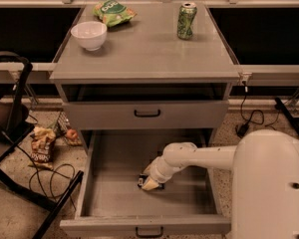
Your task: Pick rxbar blueberry from middle drawer and place on counter
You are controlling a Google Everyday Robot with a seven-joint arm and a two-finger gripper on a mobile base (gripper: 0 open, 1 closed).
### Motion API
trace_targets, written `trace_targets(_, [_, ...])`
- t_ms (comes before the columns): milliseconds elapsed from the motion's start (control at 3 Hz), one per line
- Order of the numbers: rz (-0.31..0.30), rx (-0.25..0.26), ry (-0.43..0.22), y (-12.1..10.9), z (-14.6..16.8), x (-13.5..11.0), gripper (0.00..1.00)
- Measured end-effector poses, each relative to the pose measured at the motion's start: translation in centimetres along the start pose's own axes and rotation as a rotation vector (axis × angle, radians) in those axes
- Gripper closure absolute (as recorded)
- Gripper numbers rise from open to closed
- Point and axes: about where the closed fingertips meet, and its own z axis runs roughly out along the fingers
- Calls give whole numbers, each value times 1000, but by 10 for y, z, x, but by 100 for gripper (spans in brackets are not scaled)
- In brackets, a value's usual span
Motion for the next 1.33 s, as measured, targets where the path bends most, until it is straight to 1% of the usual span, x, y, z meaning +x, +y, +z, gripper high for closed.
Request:
trace_targets(333, [-23,4,12,8,-42,-19,100])
trace_targets(667, [-37,-63,45,48,-110,-52,100])
trace_targets(1000, [-92,-42,89,38,-209,-108,100])
trace_targets(1333, [-162,42,125,5,-308,-166,100])
